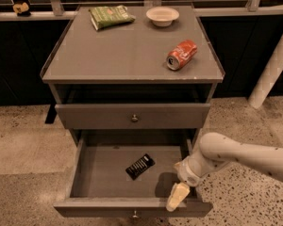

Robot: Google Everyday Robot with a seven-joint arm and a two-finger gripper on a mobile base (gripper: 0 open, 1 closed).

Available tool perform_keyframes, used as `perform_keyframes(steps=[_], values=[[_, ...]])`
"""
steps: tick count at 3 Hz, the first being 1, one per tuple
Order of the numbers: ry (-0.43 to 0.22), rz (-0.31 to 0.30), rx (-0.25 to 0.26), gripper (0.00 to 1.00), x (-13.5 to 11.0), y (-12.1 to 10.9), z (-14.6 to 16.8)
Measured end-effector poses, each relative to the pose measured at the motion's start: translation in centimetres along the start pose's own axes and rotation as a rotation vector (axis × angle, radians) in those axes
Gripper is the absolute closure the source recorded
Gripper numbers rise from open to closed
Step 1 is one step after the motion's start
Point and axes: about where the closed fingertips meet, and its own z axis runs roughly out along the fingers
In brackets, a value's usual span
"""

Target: Pick rxbar chocolate from middle drawer and place on counter

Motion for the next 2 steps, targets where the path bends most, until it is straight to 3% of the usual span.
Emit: perform_keyframes(steps=[1,2], values=[[0.006,0.049,0.032,0.0,0.7,-0.5,6.1],[-0.029,0.063,0.102,0.0,-0.2,-2.3,6.3]])
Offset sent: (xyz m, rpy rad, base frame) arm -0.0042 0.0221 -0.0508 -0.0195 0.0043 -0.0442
